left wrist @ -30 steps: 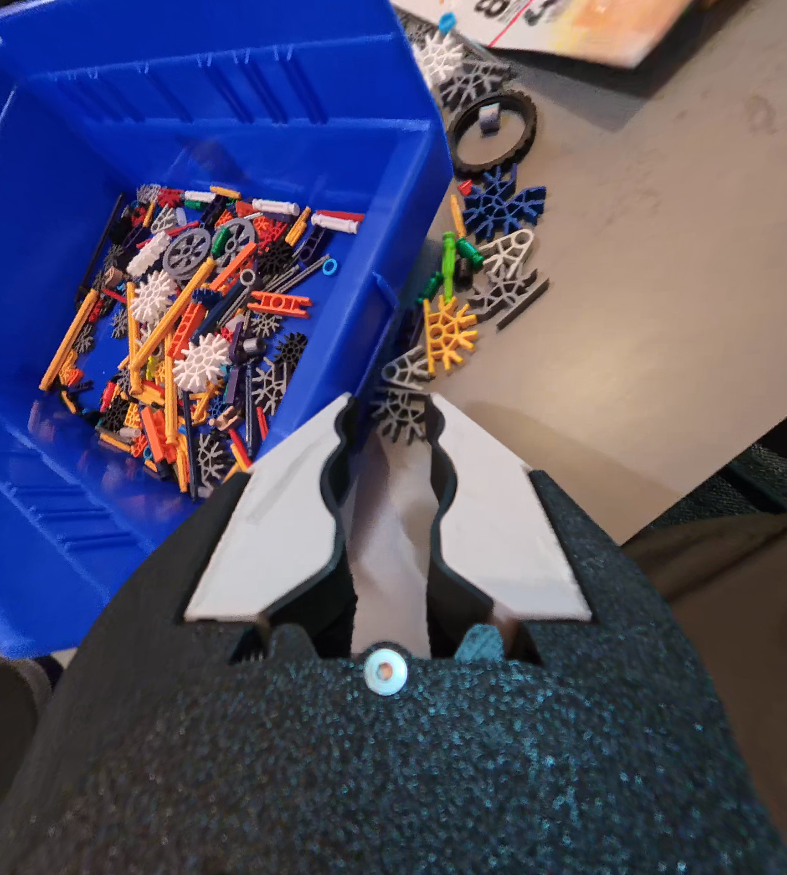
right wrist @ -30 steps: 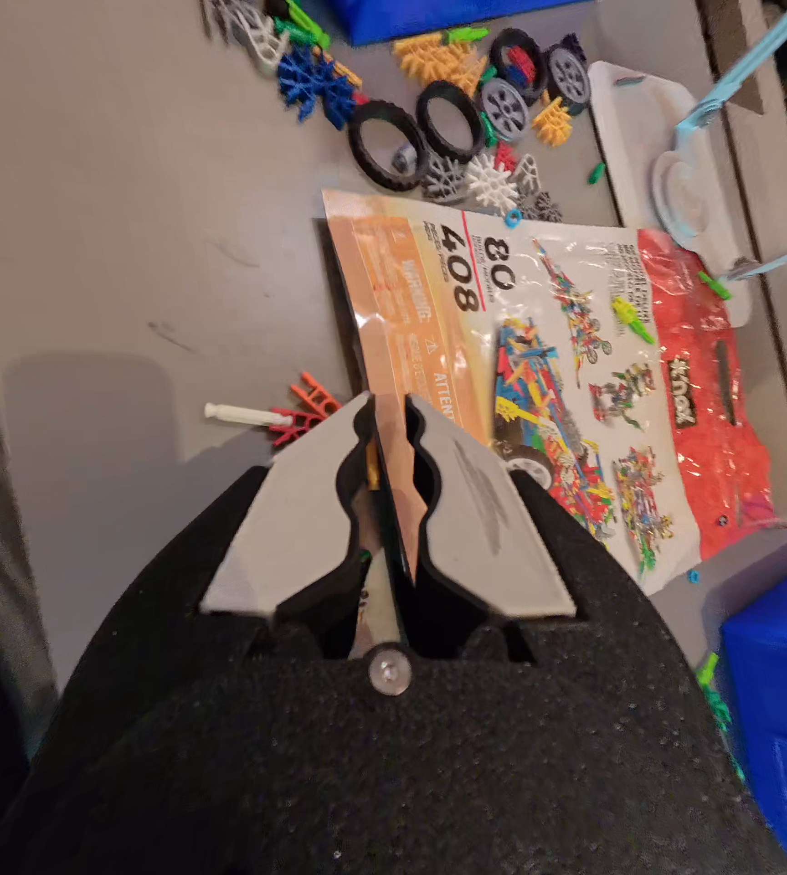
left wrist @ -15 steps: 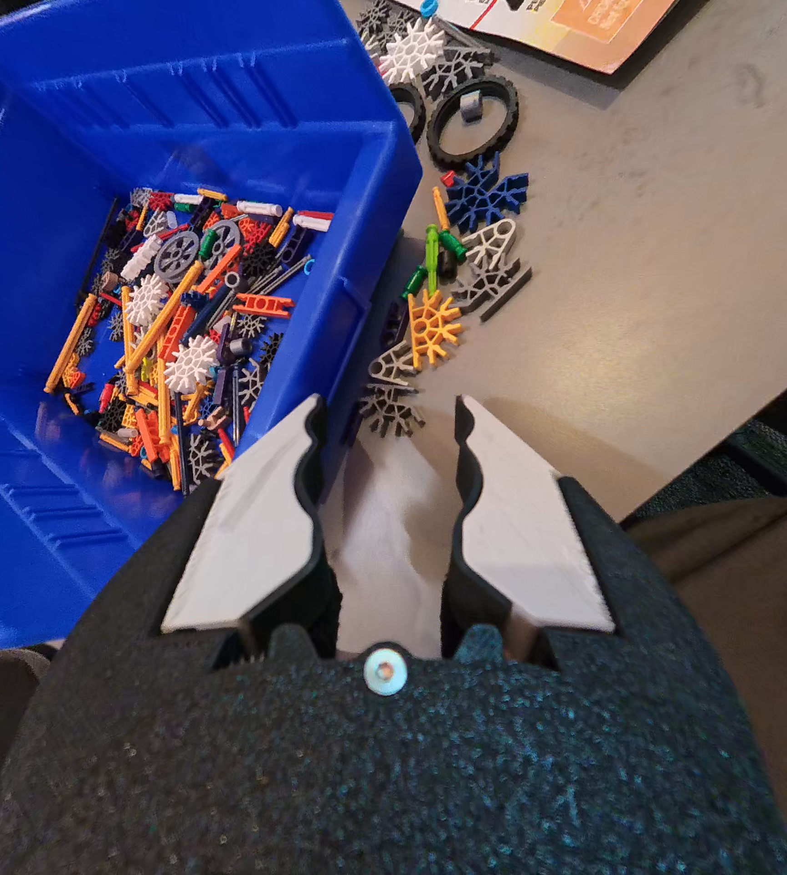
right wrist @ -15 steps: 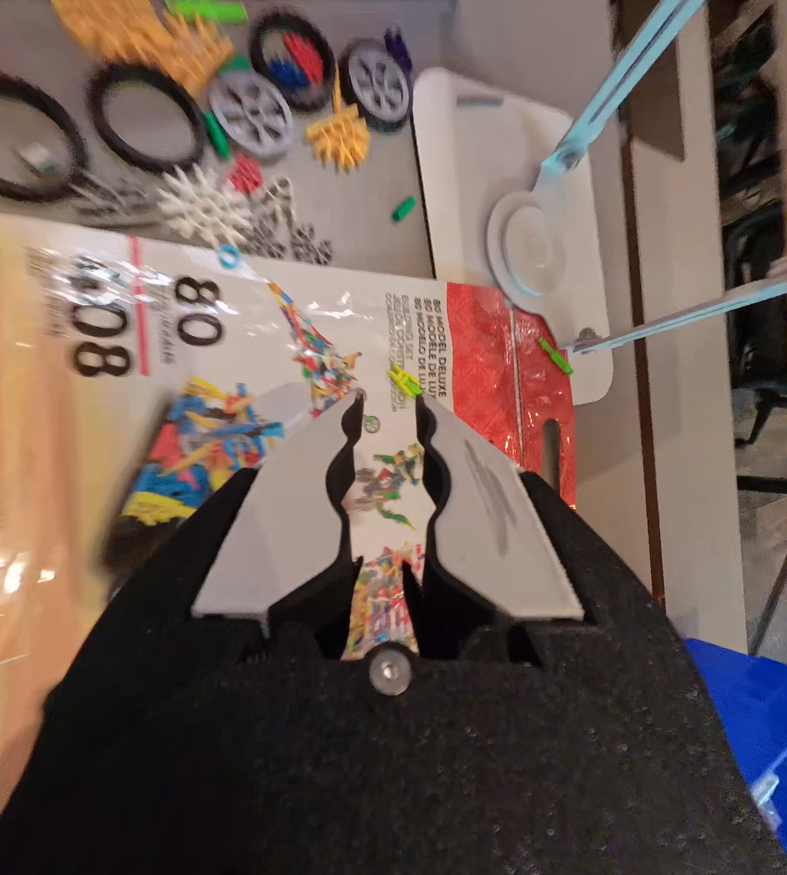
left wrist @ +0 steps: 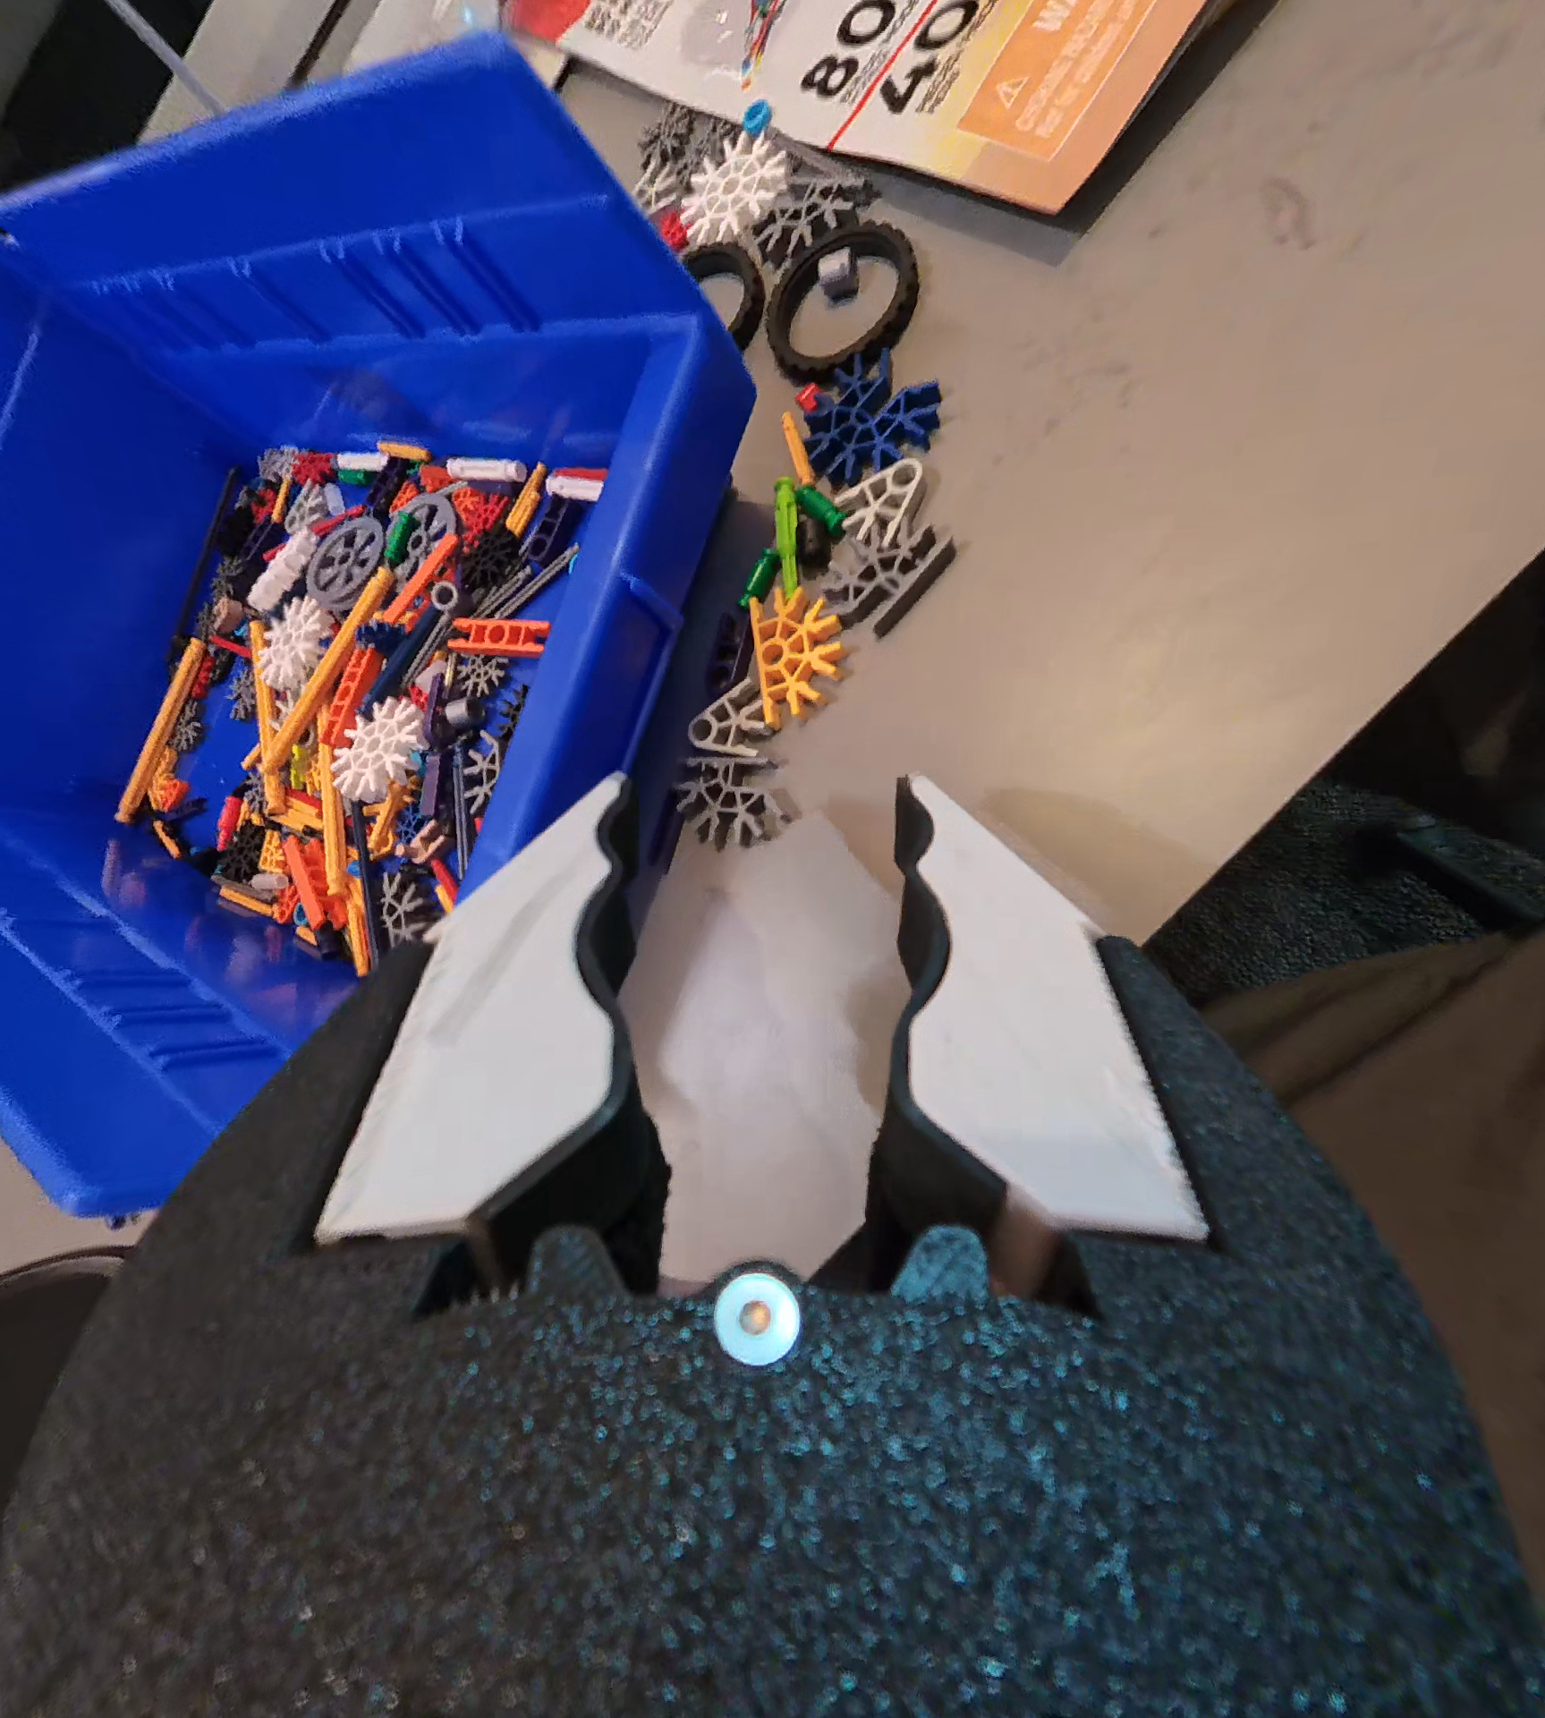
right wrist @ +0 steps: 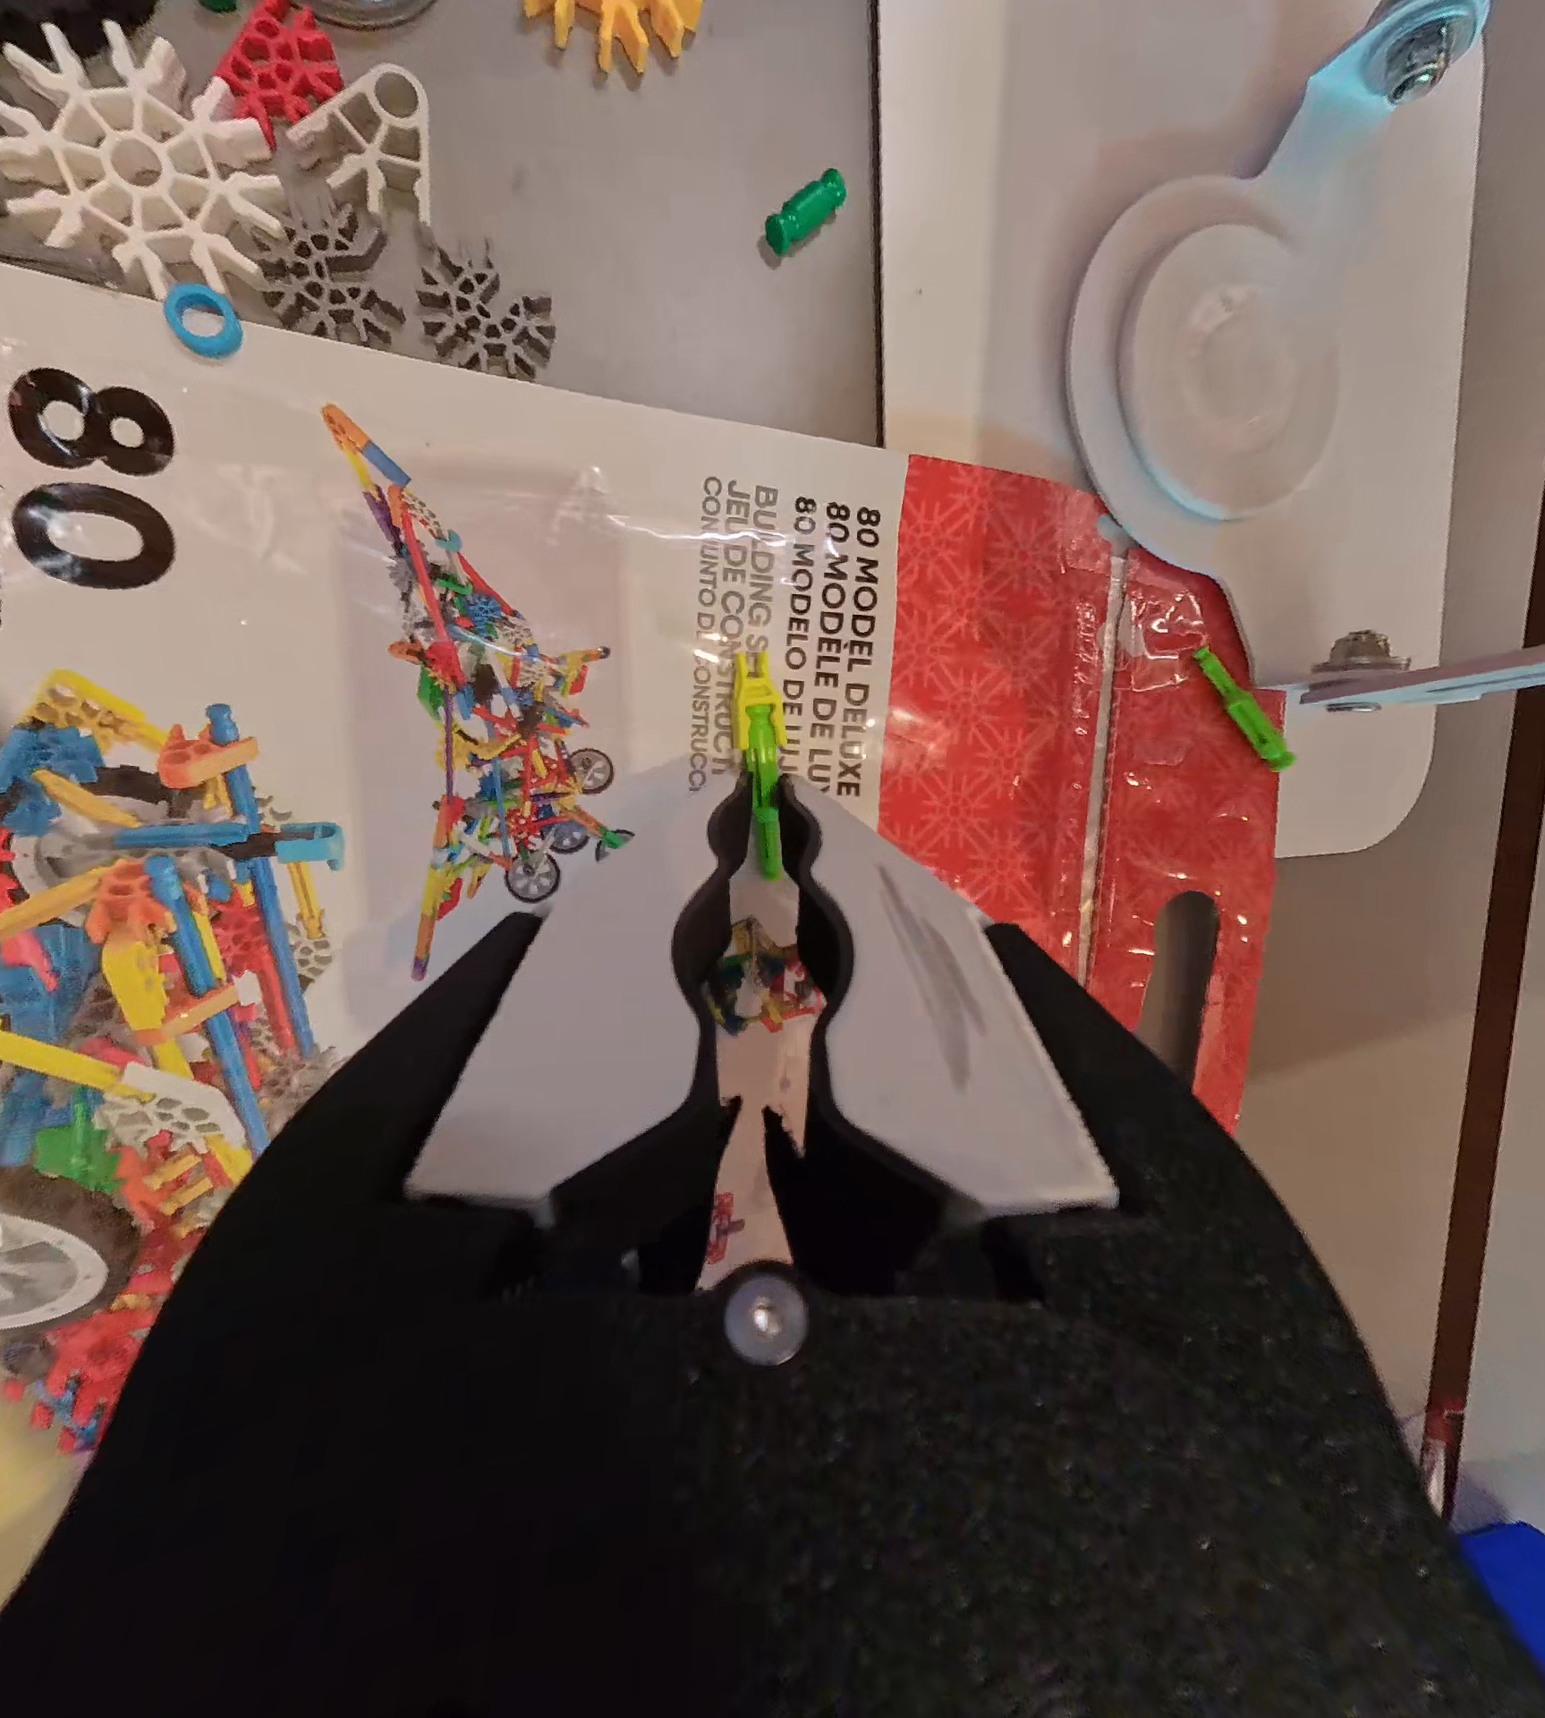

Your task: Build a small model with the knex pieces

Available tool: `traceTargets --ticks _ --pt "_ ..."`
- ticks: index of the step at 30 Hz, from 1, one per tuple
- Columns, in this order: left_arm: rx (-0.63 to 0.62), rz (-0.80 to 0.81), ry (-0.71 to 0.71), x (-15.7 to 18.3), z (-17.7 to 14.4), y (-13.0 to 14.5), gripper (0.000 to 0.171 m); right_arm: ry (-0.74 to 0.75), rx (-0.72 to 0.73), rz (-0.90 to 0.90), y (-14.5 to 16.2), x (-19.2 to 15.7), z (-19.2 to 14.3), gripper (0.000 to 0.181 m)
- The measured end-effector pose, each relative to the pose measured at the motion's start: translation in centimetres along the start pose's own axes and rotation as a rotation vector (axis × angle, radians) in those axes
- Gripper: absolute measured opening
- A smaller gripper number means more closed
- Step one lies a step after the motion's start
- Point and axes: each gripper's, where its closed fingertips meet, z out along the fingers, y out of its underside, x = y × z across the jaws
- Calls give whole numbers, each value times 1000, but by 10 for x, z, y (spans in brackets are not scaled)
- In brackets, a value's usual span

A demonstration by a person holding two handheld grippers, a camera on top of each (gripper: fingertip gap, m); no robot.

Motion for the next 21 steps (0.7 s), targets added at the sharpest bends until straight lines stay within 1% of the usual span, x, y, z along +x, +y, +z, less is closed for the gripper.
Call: traceTargets --ticks 3,7,9,11,15,18,21 --pt "55 6 10 2 -6 -16 51 36 8 20 -1 0 -8 2" --pt "171 -7 31 8 -13 -47 50 92 95 8 -20 -14 -40 1" --pt "227 -28 32 10 -15 -64 46 138 140 -29 -34 -28 -62 1" --pt "278 -89 23 8 -13 -82 40 185 187 -76 -49 -46 -83 1" --pt "404 -185 54 12 -9 -121 39 300 293 -169 -79 -88 -124 1" --pt "497 -314 136 17 -5 -146 39 384 395 -221 -99 -119 -146 1" --pt "587 -445 287 27 -5 -167 38 456 423 -286 -108 -144 -153 1"
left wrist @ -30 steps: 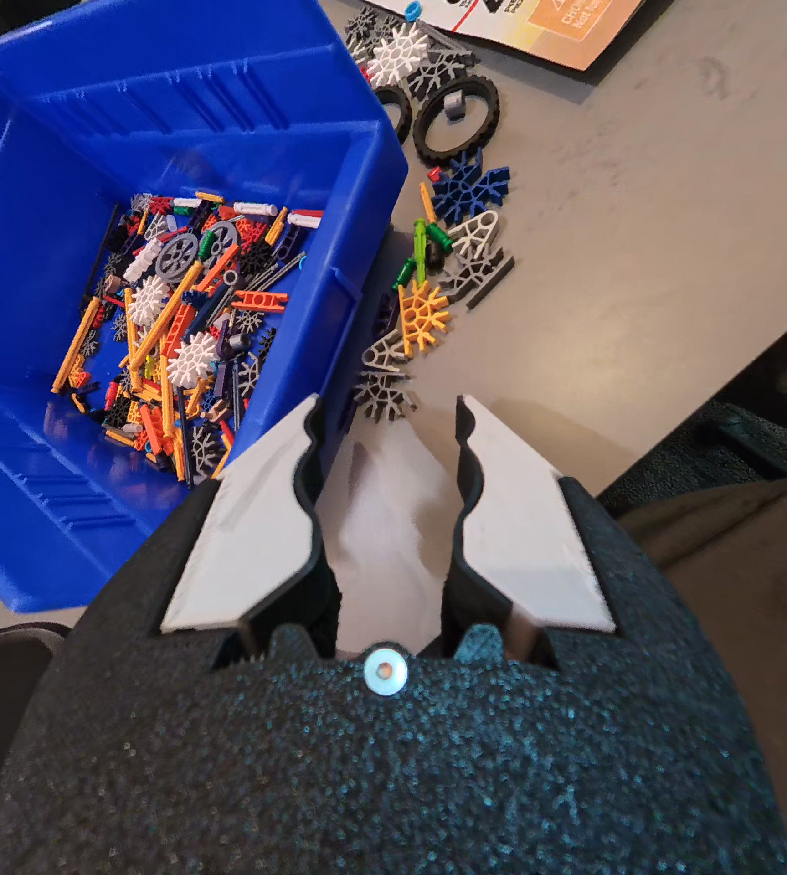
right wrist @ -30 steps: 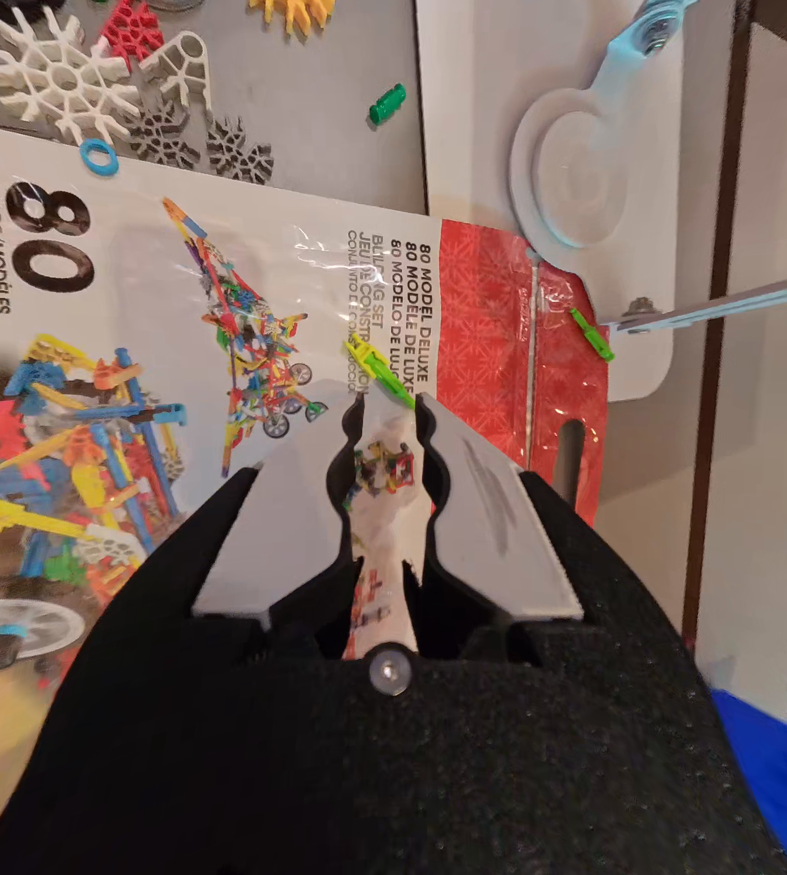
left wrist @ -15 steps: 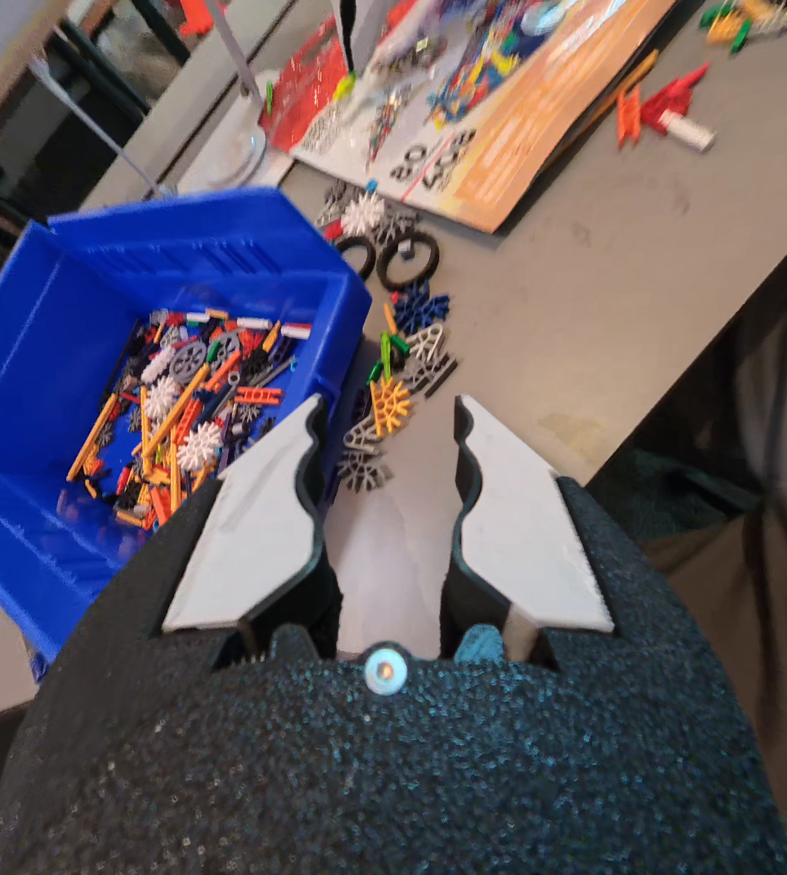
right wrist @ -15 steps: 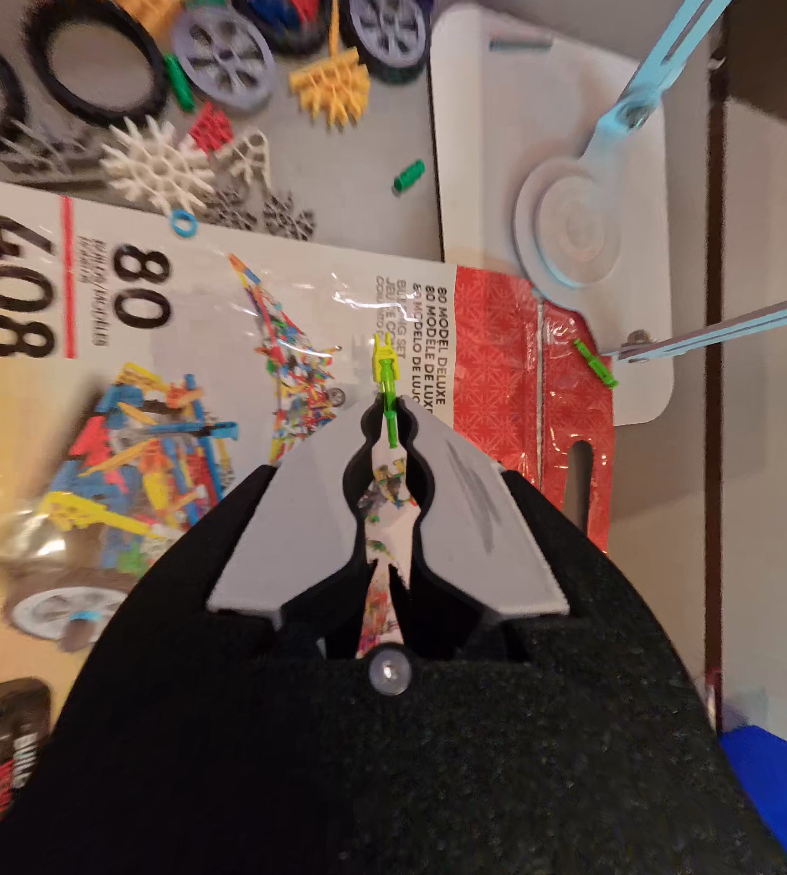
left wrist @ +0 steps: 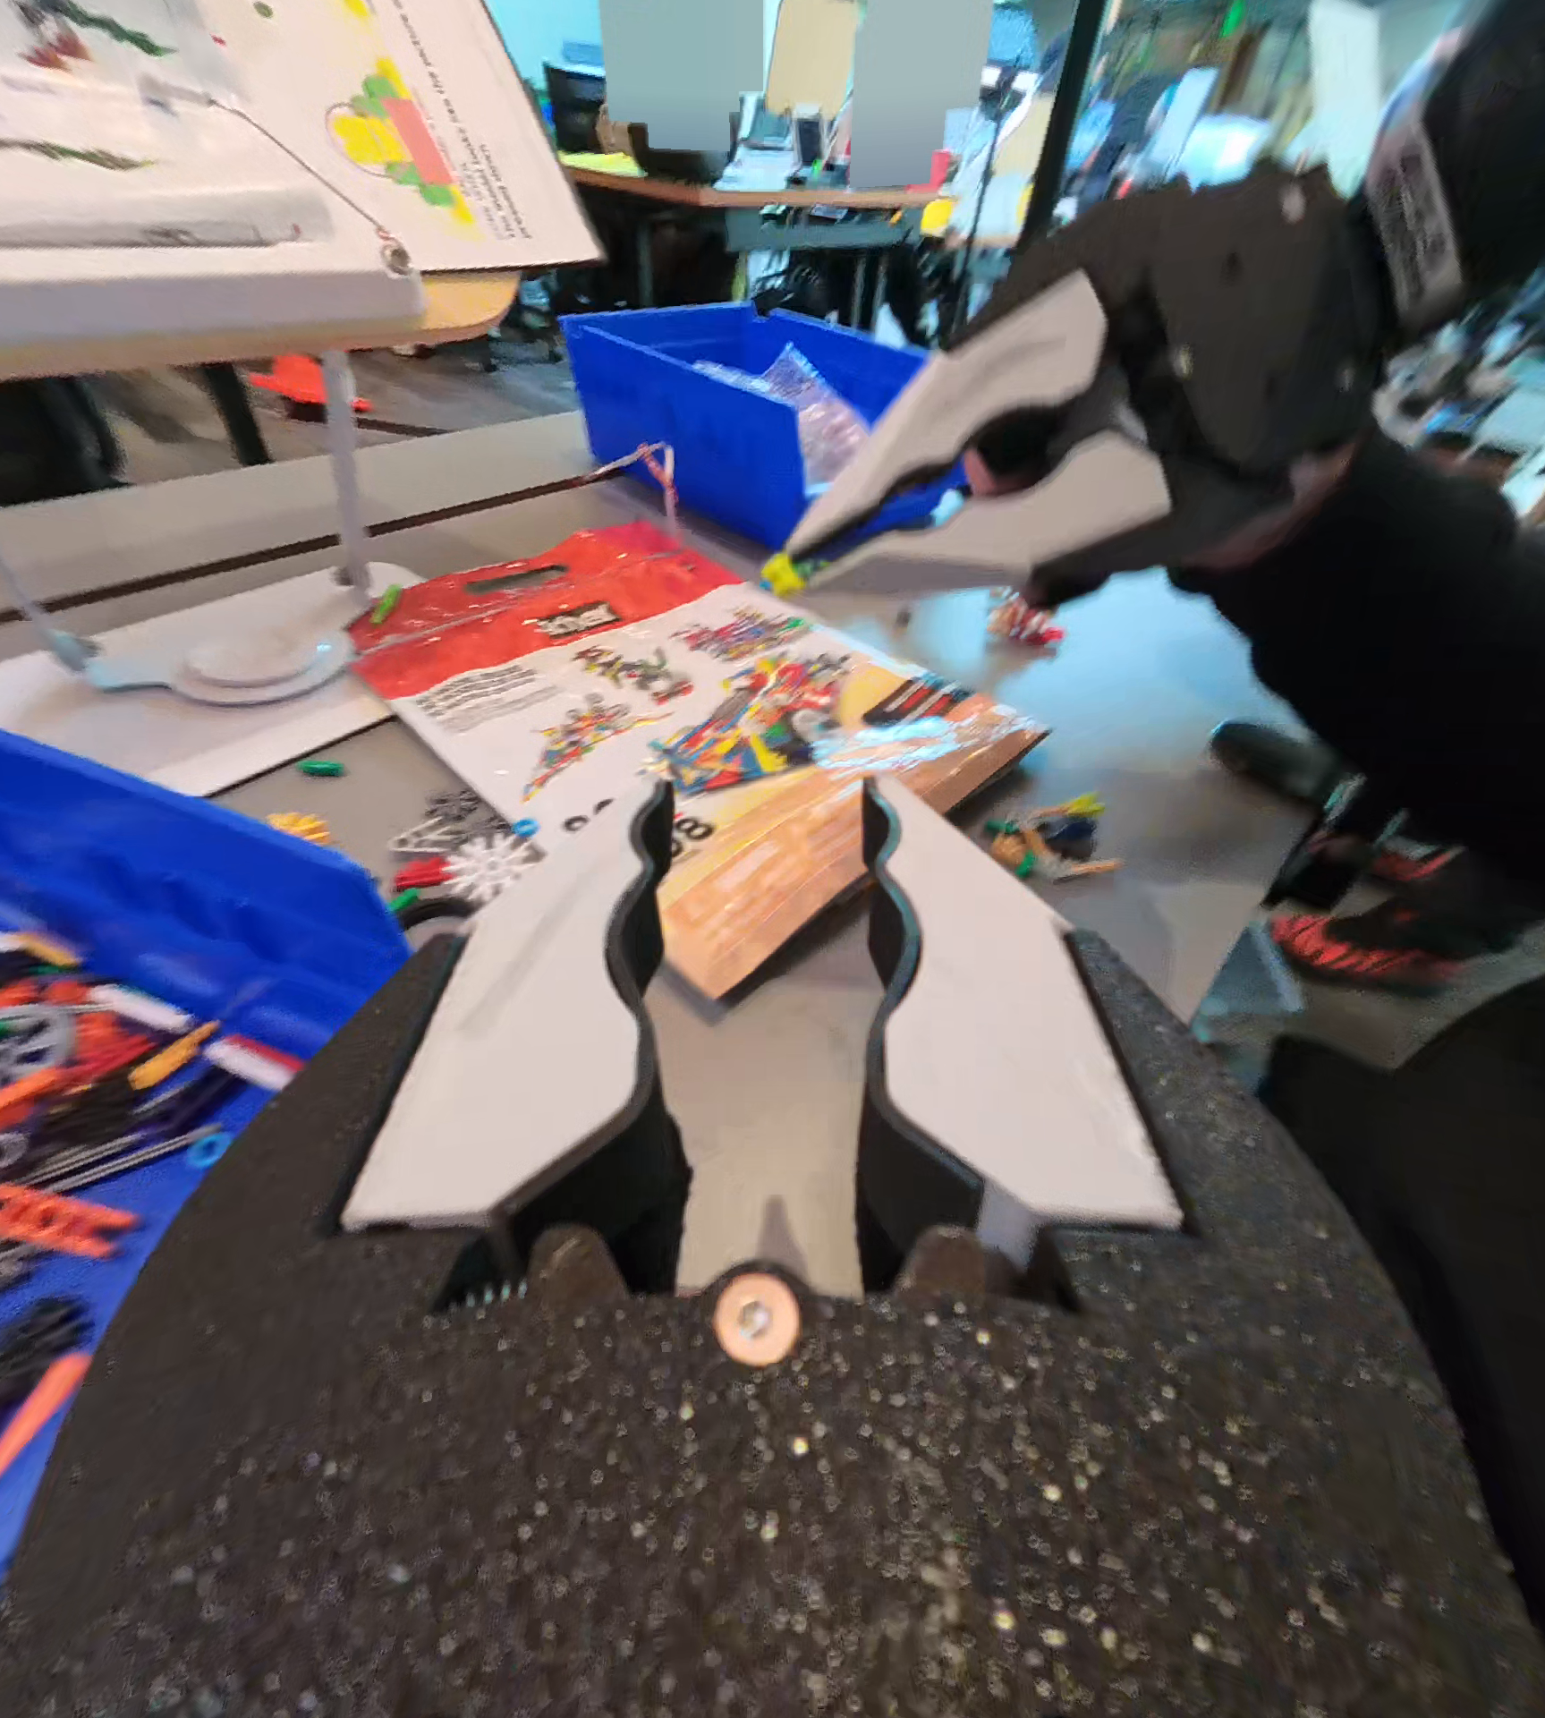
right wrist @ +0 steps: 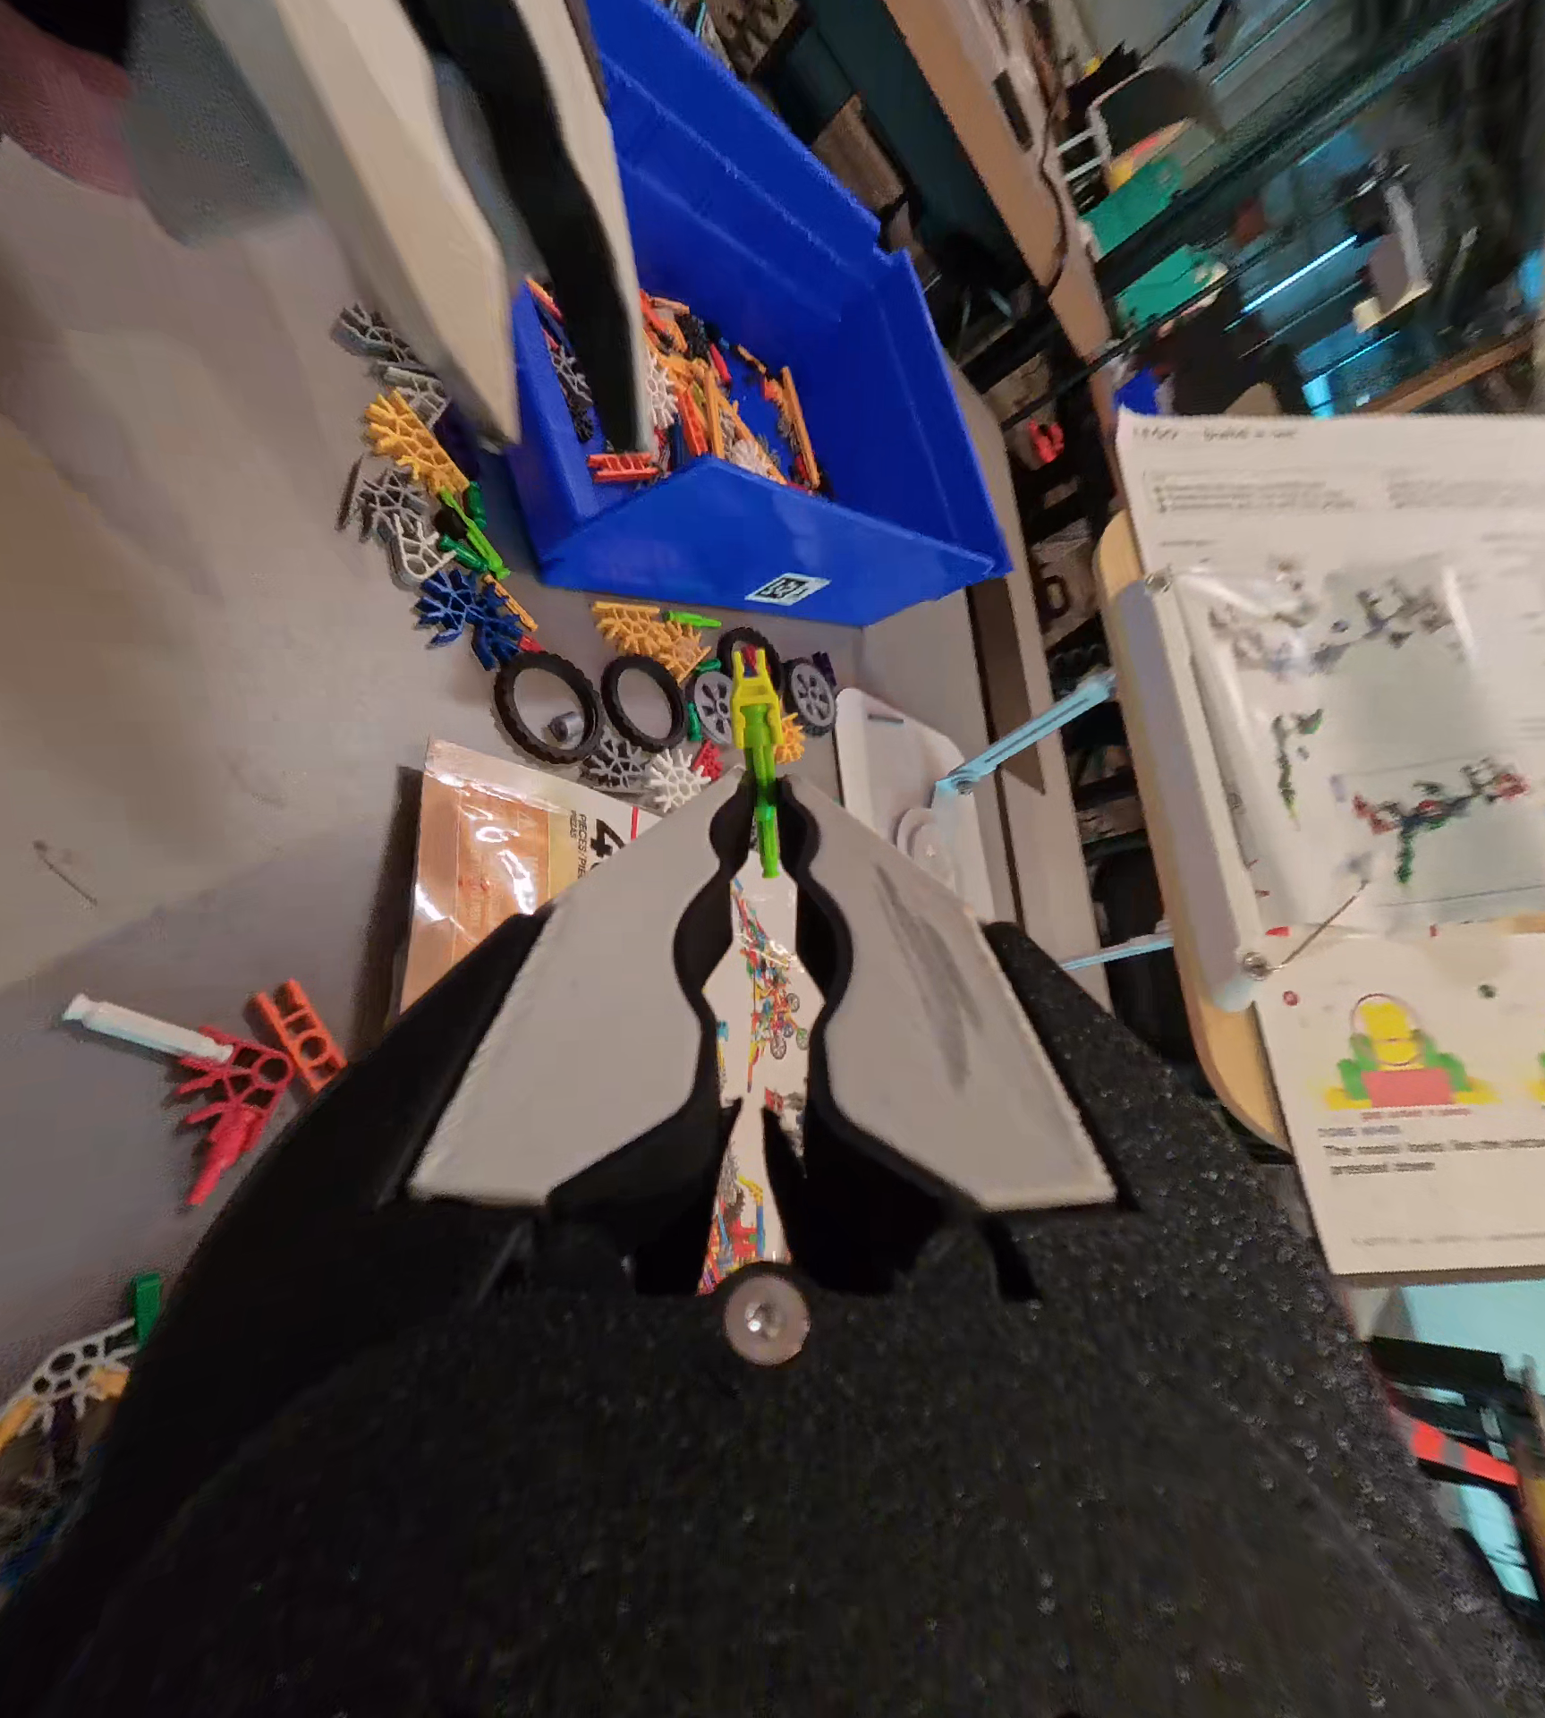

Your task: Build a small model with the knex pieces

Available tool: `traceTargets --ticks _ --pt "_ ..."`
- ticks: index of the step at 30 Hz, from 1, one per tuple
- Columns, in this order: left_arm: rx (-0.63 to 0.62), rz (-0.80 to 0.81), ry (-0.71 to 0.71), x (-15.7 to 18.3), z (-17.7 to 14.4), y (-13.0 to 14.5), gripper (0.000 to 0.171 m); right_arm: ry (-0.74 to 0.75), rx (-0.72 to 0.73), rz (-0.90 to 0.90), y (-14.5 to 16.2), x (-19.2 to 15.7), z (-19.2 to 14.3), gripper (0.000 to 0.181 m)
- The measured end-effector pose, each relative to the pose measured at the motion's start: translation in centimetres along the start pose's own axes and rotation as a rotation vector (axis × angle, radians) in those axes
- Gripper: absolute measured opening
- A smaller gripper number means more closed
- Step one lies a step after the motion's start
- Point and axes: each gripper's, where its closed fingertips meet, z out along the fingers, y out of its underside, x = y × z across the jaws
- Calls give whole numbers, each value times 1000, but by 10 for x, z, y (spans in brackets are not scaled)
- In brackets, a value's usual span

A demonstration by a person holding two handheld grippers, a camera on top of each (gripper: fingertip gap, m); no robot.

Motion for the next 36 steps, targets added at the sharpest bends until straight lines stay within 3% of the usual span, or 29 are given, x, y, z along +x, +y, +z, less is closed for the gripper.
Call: traceTargets --ticks 10,19,26,31,36 --pt "69 -182 123 16 32 -1 32 176 -11 -188 -13 -23 -6 1" --pt "92 -164 162 23 39 0 4 200 -34 -276 -15 -32 0 1" --pt "88 -27 169 26 35 -2 3 -57 93 112 -21 -38 -5 14" --pt "38 167 270 46 33 3 2 -265 124 166 -21 -53 -5 3" --pt "35 291 220 38 35 -1 3 -271 97 279 -20 -46 3 1"
